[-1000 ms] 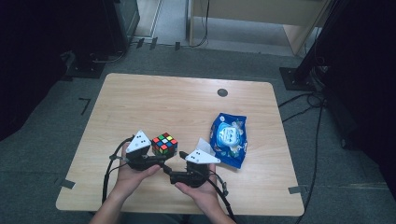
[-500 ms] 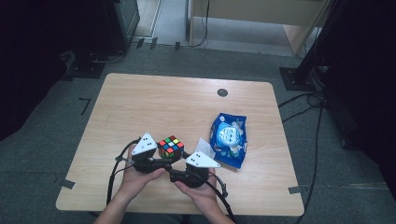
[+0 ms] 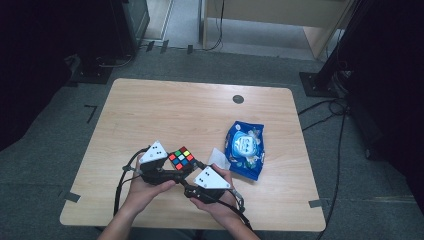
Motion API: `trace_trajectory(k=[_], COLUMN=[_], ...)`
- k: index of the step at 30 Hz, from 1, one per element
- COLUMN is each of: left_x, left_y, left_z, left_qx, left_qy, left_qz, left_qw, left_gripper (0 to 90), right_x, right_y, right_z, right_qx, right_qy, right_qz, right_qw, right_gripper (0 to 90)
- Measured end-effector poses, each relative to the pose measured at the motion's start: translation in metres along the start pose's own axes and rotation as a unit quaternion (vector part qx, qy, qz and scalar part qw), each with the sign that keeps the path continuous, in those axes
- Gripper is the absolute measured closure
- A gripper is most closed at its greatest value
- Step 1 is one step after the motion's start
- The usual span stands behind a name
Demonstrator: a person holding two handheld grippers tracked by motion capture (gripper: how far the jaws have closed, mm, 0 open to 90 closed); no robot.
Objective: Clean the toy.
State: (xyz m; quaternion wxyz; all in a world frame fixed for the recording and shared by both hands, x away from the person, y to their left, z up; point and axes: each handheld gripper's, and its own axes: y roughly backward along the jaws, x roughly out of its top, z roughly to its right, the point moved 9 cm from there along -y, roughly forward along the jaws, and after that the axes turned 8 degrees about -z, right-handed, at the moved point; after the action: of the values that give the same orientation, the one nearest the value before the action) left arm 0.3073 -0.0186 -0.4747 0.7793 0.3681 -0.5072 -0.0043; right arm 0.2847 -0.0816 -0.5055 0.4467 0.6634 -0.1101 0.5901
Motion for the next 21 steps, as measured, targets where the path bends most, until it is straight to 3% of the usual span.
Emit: trace_trajectory(k=[3, 4, 12, 17, 21], left_x=[-0.001, -0.002, -0.004, -0.002, 0.000], left_y=[0.000, -0.001, -0.003, -0.002, 0.002], left_z=[0.000, 0.000, 0.000, -0.002, -0.006], left_qx=[0.000, -0.001, -0.003, 0.017, 0.010], left_qy=[-0.005, -0.005, 0.000, 0.000, 0.016], left_qz=[-0.009, -0.011, -0.022, -0.009, 0.006], left_qw=[1.0000, 0.9999, 0.9998, 0.9998, 0.9998], left_gripper=[33.2, 33.3, 33.6, 34.1, 34.1], right_x=[-0.001, -0.003, -0.006, -0.008, -0.013], right_y=[0.000, 0.000, 0.001, -0.002, -0.005], right_z=[0.000, 0.001, 0.004, 0.005, 0.011], right_qx=[-0.010, -0.017, -0.021, -0.005, 0.013], right_qy=[0.023, 0.042, 0.072, 0.044, -0.010], right_qz=[-0.002, -0.005, -0.010, -0.011, -0.023], right_qw=[0.9997, 0.9989, 0.9971, 0.9990, 0.9996], right_gripper=[33.9, 33.9, 33.9, 33.0, 32.2])
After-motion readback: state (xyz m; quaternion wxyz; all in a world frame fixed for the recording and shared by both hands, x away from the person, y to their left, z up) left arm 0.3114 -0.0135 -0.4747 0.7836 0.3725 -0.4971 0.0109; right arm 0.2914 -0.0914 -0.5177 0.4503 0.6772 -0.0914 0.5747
